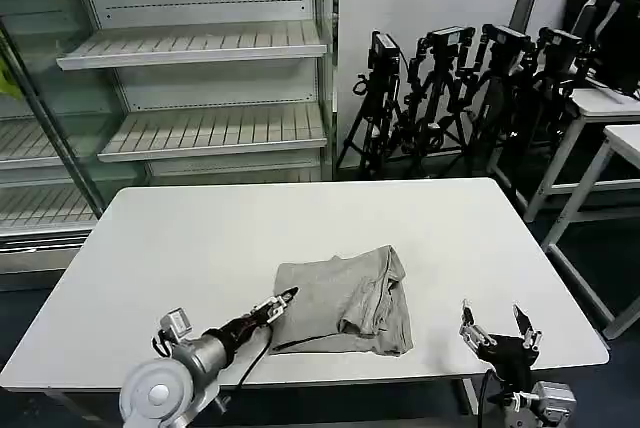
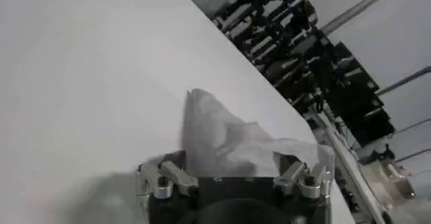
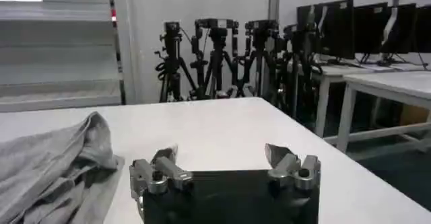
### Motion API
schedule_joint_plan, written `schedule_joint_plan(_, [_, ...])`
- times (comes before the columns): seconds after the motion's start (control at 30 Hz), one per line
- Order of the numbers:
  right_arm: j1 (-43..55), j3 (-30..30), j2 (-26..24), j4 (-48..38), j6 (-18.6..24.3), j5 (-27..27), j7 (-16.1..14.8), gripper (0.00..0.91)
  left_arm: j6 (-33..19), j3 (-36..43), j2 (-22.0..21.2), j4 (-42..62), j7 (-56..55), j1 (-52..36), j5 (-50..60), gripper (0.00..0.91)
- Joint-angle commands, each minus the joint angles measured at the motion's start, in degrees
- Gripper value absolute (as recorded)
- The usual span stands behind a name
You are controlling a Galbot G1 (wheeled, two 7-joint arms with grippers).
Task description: Fold and organize the clothes.
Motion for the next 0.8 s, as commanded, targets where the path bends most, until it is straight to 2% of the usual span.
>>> schedule_joint_plan(0.03, [-0.4, 0.1, 0.1, 0.5, 0.0, -0.1, 0.0, 0.907, 0.4, 5.2, -2.0, 4.9, 0.9, -4.5, 1.8, 0.907])
schedule_joint_plan(0.2, [-0.7, 0.4, 0.1, 1.1, 0.0, -0.1, 0.0, 0.907, 0.4, 5.3, -1.5, 5.3, 1.3, -4.9, 2.0, 0.907])
schedule_joint_plan(0.23, [-0.8, 0.5, 0.2, 1.2, 0.0, -0.1, 0.0, 0.907, 0.4, 5.3, -1.4, 5.3, 1.4, -4.8, 2.0, 0.766])
schedule_joint_plan(0.27, [-0.8, 0.5, 0.2, 1.3, -0.1, -0.1, 0.1, 0.907, 0.3, 5.2, -1.4, 5.3, 1.4, -4.6, 2.0, 0.322])
schedule_joint_plan(0.3, [-0.8, 0.5, 0.2, 1.4, 0.0, -0.1, 0.1, 0.907, 0.3, 5.1, -1.4, 5.2, 1.4, -4.5, 2.0, 0.111])
schedule_joint_plan(0.33, [-0.9, 0.5, 0.2, 1.4, -0.1, -0.1, 0.1, 0.907, 0.3, 5.1, -1.4, 5.1, 1.4, -4.4, 1.9, 0.071])
schedule_joint_plan(0.43, [-0.9, 0.3, 0.4, 1.5, -0.1, -0.2, 0.1, 0.907, 0.3, 4.9, -1.6, 4.9, 1.5, -4.2, 1.9, 0.04])
schedule_joint_plan(0.8, [-1.1, 0.1, 0.6, 2.0, -0.1, -0.4, 0.1, 0.907, 0.2, 4.0, -2.5, 4.3, 1.5, -3.9, 1.0, 0.04])
